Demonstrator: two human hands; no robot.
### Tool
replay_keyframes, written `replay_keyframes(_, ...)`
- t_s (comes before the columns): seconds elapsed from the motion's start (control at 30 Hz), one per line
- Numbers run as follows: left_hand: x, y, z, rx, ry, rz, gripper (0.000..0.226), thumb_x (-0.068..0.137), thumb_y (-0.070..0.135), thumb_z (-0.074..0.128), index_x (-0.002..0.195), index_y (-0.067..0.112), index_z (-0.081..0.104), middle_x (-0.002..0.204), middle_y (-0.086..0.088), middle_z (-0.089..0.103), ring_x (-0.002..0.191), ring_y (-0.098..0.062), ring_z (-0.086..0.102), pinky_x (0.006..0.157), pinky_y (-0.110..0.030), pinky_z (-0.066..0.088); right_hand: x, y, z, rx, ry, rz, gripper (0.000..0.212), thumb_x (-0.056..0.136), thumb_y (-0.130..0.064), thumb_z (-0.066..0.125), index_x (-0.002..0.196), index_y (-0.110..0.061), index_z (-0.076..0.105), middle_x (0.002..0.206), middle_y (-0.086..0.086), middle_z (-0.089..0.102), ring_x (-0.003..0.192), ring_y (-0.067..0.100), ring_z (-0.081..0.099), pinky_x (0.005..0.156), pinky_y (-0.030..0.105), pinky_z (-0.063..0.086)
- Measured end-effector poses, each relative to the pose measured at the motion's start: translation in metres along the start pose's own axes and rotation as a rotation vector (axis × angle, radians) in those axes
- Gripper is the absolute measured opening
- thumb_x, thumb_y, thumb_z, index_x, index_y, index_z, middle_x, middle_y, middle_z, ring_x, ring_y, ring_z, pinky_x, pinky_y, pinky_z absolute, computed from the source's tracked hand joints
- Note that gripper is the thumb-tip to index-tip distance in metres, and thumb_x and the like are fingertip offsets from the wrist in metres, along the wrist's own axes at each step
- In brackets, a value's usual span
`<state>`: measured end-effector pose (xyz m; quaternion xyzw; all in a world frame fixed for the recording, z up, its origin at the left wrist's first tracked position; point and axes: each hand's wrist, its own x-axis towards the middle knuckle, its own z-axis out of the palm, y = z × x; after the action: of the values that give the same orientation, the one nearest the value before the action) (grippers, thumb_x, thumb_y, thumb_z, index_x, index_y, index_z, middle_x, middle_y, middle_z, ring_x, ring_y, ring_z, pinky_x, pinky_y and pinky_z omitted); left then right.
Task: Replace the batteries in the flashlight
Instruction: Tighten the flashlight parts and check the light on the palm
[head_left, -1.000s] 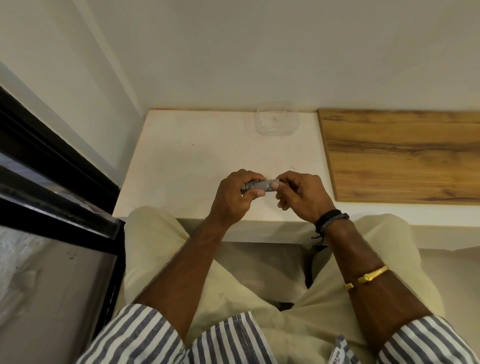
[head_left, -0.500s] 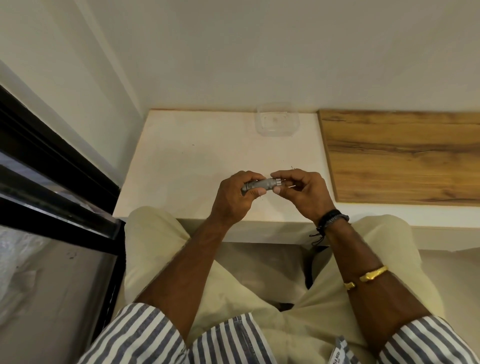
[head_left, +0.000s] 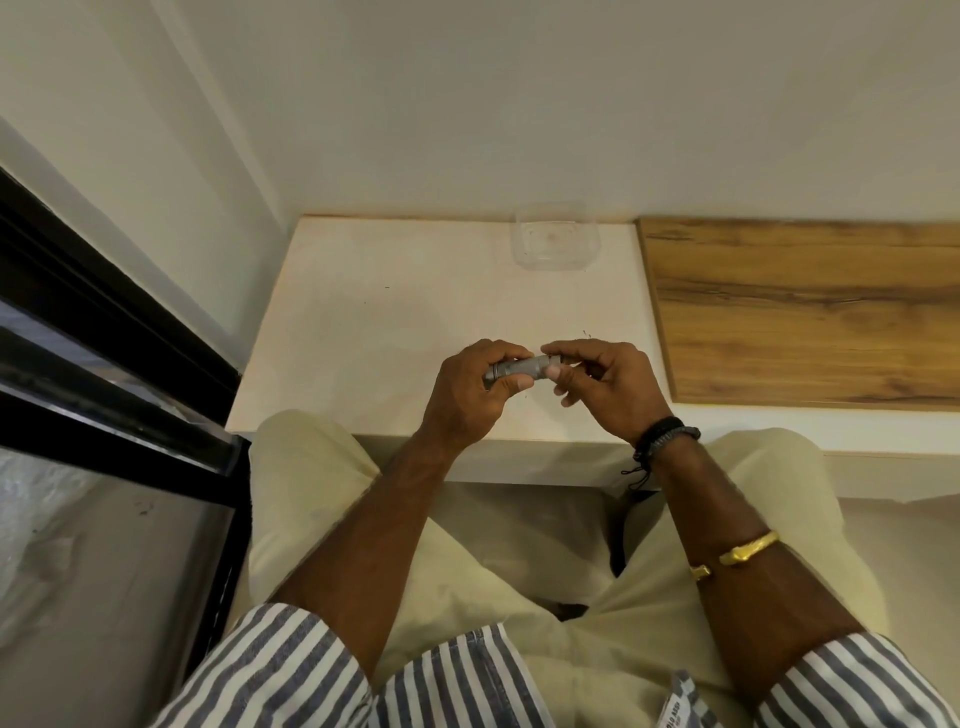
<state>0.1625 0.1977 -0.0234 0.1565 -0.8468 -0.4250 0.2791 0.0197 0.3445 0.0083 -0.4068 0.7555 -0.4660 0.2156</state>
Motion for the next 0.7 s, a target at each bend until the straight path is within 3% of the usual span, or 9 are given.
replay_keyframes(0.1,0.000,0.000,0.000,-0.010,0.008,-0.015,0.026,0.087,0.020,0.072,0.111,0.009,0.069,0.104,-0.002,0.072,0.091,-0.014,0.066,0.082,-0.024,0.055,0.001,0.004,-0.001,0.024,-0.008,-0.006,0.031,0.089,-0.013,0.078,0.119,-0.017,0.076,0.094,0.003,0.079,0.072,0.016,0.075,0.077,0.037,0.064)
replay_keyframes(0.2,-0.001,0.001,0.000,-0.013,0.001,-0.018,0.026,0.087,0.022,0.072,0.110,0.009,0.069,0.103,-0.002,0.072,0.090,-0.013,0.065,0.082,-0.022,0.054,0.001,0.004,-0.004,0.039,0.002,0.008,0.030,0.086,-0.012,0.081,0.115,-0.016,0.077,0.092,0.000,0.079,0.070,0.017,0.074,0.076,0.038,0.064)
replay_keyframes(0.27,0.000,0.000,0.000,0.000,-0.001,-0.020,0.027,0.088,0.023,0.071,0.111,0.009,0.069,0.103,-0.002,0.072,0.089,-0.012,0.065,0.081,-0.020,0.054,0.001,0.002,-0.004,0.046,0.009,0.027,0.026,0.087,-0.016,0.079,0.113,-0.013,0.076,0.097,0.003,0.078,0.072,0.019,0.076,0.073,0.040,0.065)
replay_keyframes(0.47,-0.001,0.003,0.000,0.025,-0.002,0.009,0.027,0.088,0.023,0.071,0.110,0.009,0.068,0.102,-0.004,0.071,0.088,-0.014,0.064,0.080,-0.019,0.054,-0.001,-0.006,-0.001,0.014,0.033,0.123,0.032,0.093,-0.038,0.071,0.103,-0.009,0.078,0.082,0.007,0.078,0.062,0.020,0.075,0.065,0.038,0.065)
replay_keyframes(0.63,-0.001,0.003,0.000,0.017,0.011,-0.004,0.027,0.087,0.021,0.072,0.112,0.010,0.068,0.105,-0.001,0.071,0.090,-0.009,0.063,0.083,-0.018,0.053,-0.002,-0.006,-0.006,0.110,-0.059,0.166,0.020,0.096,-0.016,0.068,0.113,-0.008,0.075,0.084,0.008,0.079,0.070,0.024,0.077,0.070,0.042,0.065)
replay_keyframes(0.7,-0.001,0.004,0.000,0.017,0.015,-0.007,0.028,0.088,0.022,0.071,0.112,0.009,0.068,0.105,-0.003,0.071,0.091,-0.011,0.063,0.083,-0.018,0.054,-0.003,-0.008,-0.008,0.143,-0.069,0.201,0.018,0.098,-0.022,0.067,0.106,-0.008,0.075,0.082,0.007,0.079,0.067,0.027,0.076,0.068,0.044,0.065)
